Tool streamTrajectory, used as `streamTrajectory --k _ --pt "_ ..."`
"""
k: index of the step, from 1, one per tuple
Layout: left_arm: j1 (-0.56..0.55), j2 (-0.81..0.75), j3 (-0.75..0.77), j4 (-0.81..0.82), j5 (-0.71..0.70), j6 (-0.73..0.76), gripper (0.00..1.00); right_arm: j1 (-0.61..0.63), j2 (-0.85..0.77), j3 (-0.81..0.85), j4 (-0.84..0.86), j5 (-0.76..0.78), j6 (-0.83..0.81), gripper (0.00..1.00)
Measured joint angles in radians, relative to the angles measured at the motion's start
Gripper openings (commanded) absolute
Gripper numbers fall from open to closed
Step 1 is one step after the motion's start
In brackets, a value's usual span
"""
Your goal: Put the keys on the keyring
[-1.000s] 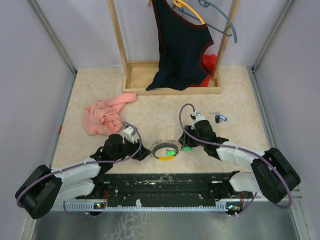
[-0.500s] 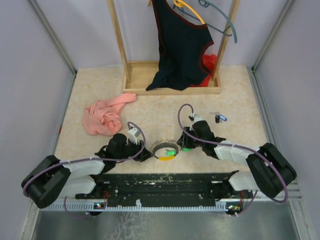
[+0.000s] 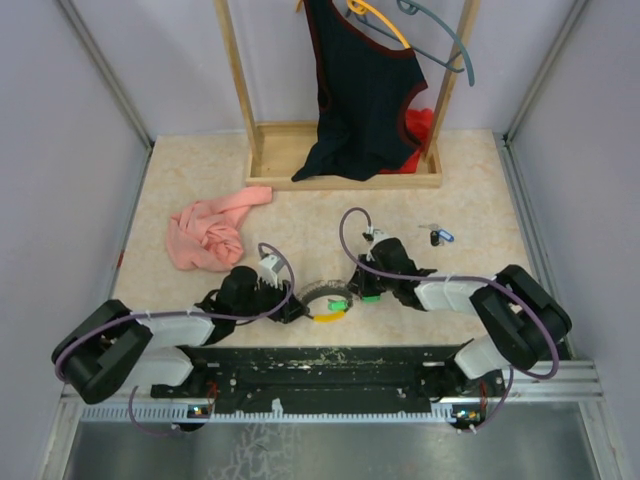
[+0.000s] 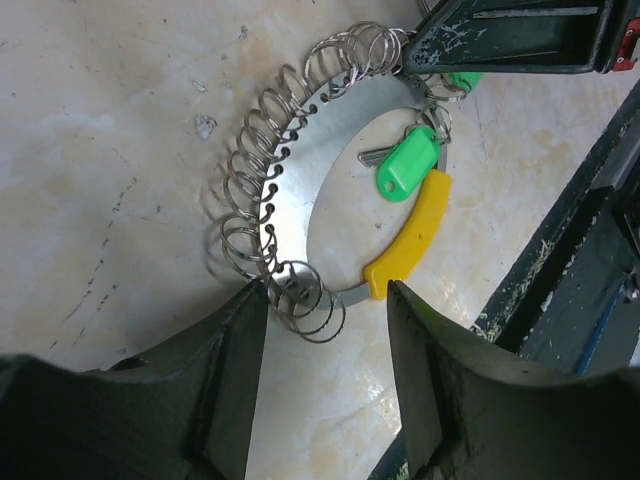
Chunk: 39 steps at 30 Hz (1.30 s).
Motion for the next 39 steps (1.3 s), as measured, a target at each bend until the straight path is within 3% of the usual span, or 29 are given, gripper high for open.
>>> streamTrajectory --k 6,10,15,25,39 --pt "0.000 -0.069 -0.008 0.003 -0.034 0.000 0.73 0.000 0.013 0.066 -0.043 0.000 -0.082 0.00" --pt "0.001 -0.210 -0.008 -0.030 -0.085 0.027 0.81 0.000 0.011 0.117 -0.084 -0.013 -0.178 0.00" --pt "0.026 -0.282 0.024 -0.062 -0.089 0.114 0.82 0.000 -0.002 0.186 -0.154 -0.051 -0.315 0.00" --pt "0.154 -0.069 0.157 -0.026 0.198 0.241 0.77 0.000 -0.072 0.239 -0.193 -0.141 -0.538 0.00" --pt "0.177 0.214 0.329 0.005 0.504 0.375 0.65 0.000 -0.098 0.245 -0.188 -0.239 -0.692 0.00"
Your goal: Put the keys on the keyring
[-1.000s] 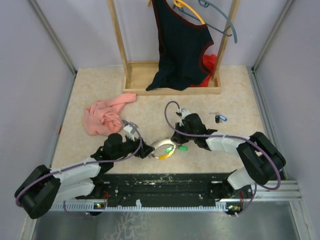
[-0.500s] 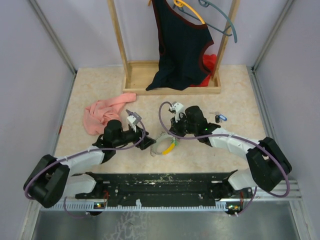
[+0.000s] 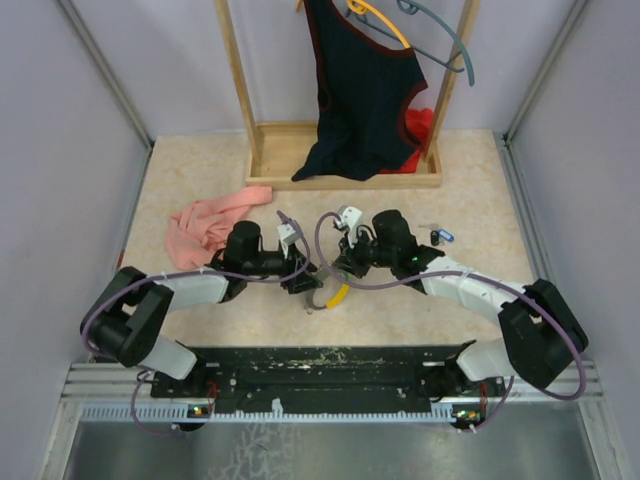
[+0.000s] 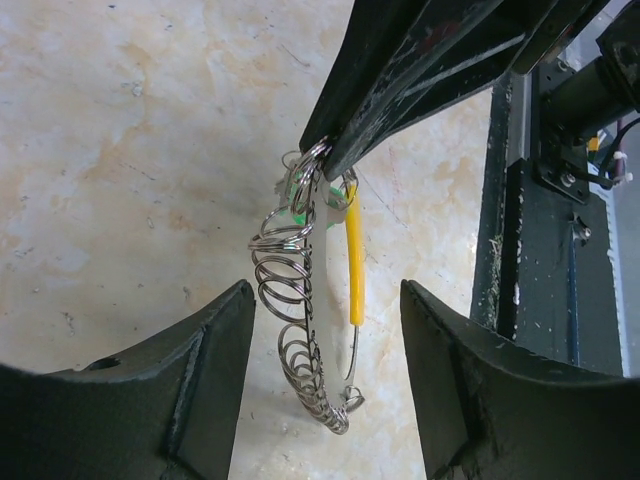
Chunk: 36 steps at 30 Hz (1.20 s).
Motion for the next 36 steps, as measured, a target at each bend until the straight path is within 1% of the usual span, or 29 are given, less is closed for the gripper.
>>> streamTrajectory --k 7,8,10,11,12,14,16,19,20,22,24,25,28,32,36 --pt "0.003 0.034 0.005 0.000 0.067 0.020 0.56 0.000 -0.032 0.001 0.026 -0.030 -0.025 0.00" --pt "0.003 0.039 0.005 0.001 0.077 0.020 0.53 0.000 -0.033 0.003 0.027 -0.032 -0.026 0.00" --pt "0.004 0.049 0.005 0.001 0.091 0.021 0.42 0.000 -0.034 0.005 0.035 -0.038 -0.030 0.00" --pt "0.004 0.054 0.005 0.001 0.097 0.022 0.34 0.000 -0.035 0.005 0.039 -0.040 -0.031 0.00" --pt "0.004 0.057 0.005 0.001 0.102 0.020 0.24 0.000 -0.035 0.005 0.043 -0.043 -0.032 0.00" --pt "0.005 0.059 0.005 0.000 0.109 0.027 0.11 0.000 -0.035 0.005 0.050 -0.049 -0.032 0.00" --pt "0.005 0.059 0.006 -0.003 0.109 0.033 0.01 0.000 -0.037 0.005 0.050 -0.052 -0.032 0.01" --pt "0.007 0.051 0.006 -0.013 0.106 0.047 0.01 0.004 -0.047 0.005 0.050 -0.054 -0.028 0.08" --pt "0.007 0.043 0.006 -0.019 0.104 0.053 0.01 0.005 -0.053 0.005 0.049 -0.054 -0.024 0.12" --pt "0.007 0.020 0.006 -0.029 0.097 0.067 0.01 0.005 -0.064 0.005 0.051 -0.053 -0.016 0.27" --pt "0.007 -0.004 0.002 -0.037 0.087 0.081 0.01 0.005 -0.081 0.005 0.053 -0.041 -0.005 0.36" --pt "0.007 -0.023 -0.004 -0.044 0.074 0.092 0.01 0.005 -0.091 0.005 0.053 -0.026 0.002 0.39" --pt "0.003 -0.076 -0.027 -0.060 0.032 0.121 0.01 0.005 -0.127 0.005 0.045 0.008 0.026 0.44" --pt "-0.015 -0.147 -0.060 -0.086 -0.048 0.162 0.01 0.005 -0.192 0.003 0.034 0.051 0.054 0.45" --pt "-0.061 -0.212 -0.089 -0.096 -0.150 0.205 0.01 0.005 -0.255 -0.004 0.027 0.118 0.106 0.45"
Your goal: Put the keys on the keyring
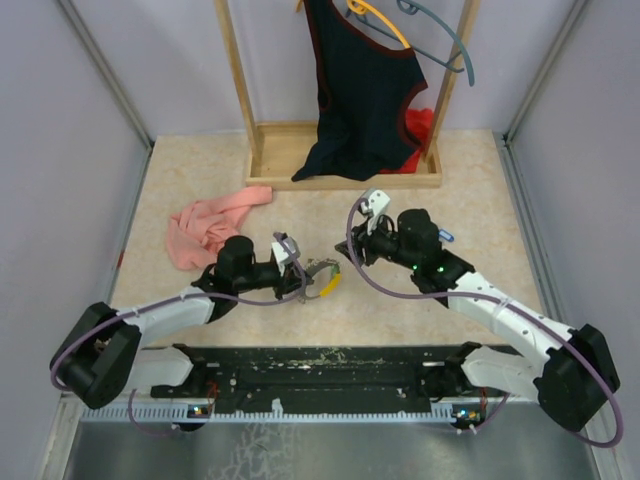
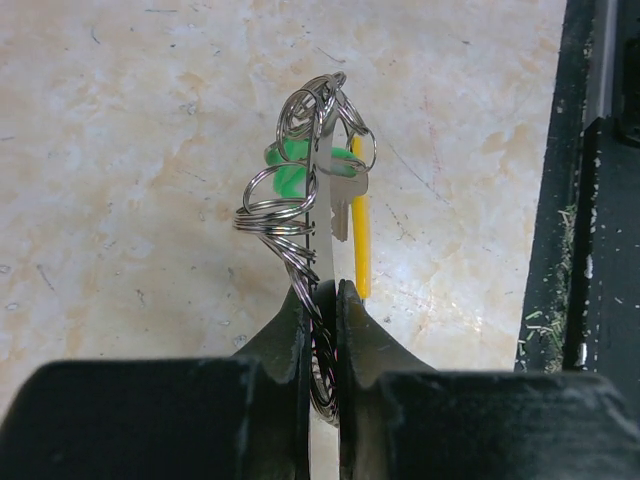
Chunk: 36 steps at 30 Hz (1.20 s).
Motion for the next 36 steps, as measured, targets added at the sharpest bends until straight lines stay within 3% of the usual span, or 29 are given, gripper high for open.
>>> streamTrajectory --k 5,16,22,36 --pt "-0.055 -0.064 -0.034 -0.002 -0.121 0.048 0.01 0.000 -0.016 0.000 -0.051 0.051 0.099 0.46" --pt "-0.129 -0.085 -0.068 0.003 -0.300 0.102 0.01 0.000 0.012 -0.051 -0.063 -0.012 0.300 0.53" --pt "-0.131 -0.135 -0.123 0.049 -0.349 0.084 0.01 0.000 0.014 -0.144 0.034 -0.020 0.275 0.59" --pt "-0.131 -0.161 -0.229 0.311 -0.315 -0.038 0.01 0.000 0.179 -0.295 0.435 -0.154 0.232 0.55"
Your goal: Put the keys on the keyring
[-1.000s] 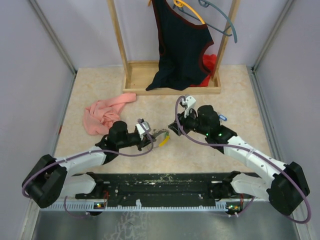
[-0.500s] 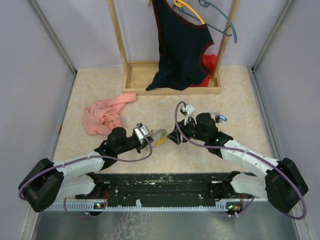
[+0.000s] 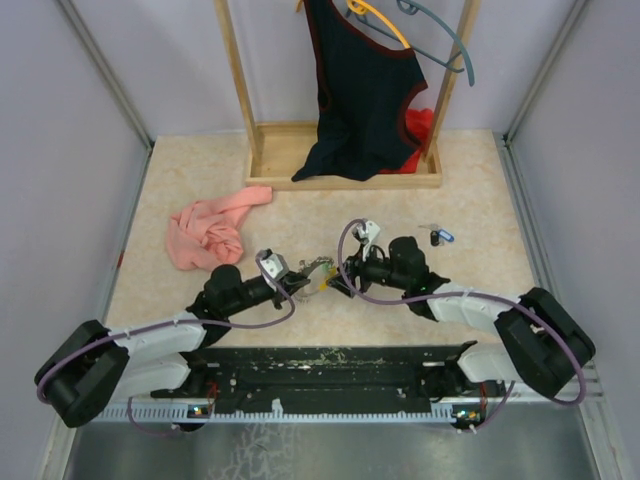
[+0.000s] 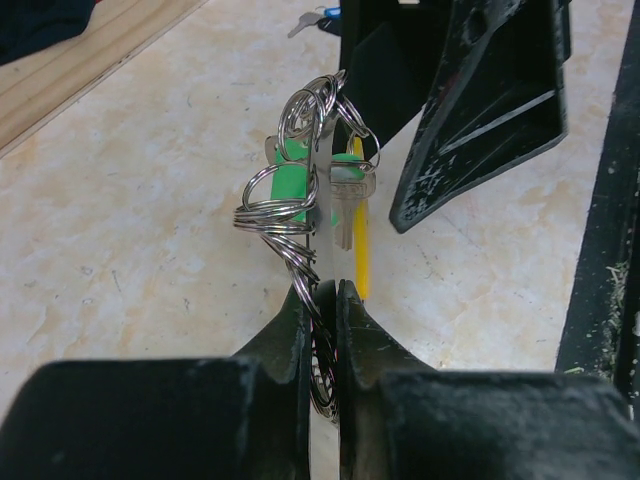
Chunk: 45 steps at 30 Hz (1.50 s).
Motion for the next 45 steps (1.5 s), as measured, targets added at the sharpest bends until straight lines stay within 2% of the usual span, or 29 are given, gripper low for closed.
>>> streamTrajectory --k 5,9,14,19,23,26,36,45 --pt "0.000 0.002 -0.013 0.074 0.047 -0.040 0.01 0.000 0.039 -0.001 0.103 -0.049 -0.015 0.48" --pt "0.000 0.010 -0.024 0.129 0.069 -0.077 0.01 0.000 0.042 -0.011 0.180 -0.092 -0.033 0.38" --pt "0.004 0.039 -0.033 0.196 0.107 -0.124 0.02 0.000 0.042 -0.013 0.227 -0.156 -0.070 0.17" --pt "0.051 0.087 -0.041 0.264 0.175 -0.182 0.27 0.000 0.022 0.007 0.148 -0.202 -0.150 0.00" --pt "0.098 0.092 -0.050 0.311 0.220 -0.226 0.48 0.008 -0.039 0.070 -0.026 -0.202 -0.283 0.00" --pt "0.134 0.075 -0.058 0.338 0.243 -0.257 0.56 0.006 -0.078 0.133 -0.182 -0.165 -0.412 0.00" --pt "0.192 -0.075 -0.087 0.314 0.240 -0.278 0.67 0.023 -0.126 0.299 -0.561 -0.006 -0.802 0.00" --pt "0.193 -0.058 -0.087 0.298 0.248 -0.288 0.69 0.216 -0.126 0.357 -0.704 0.252 -1.050 0.00"
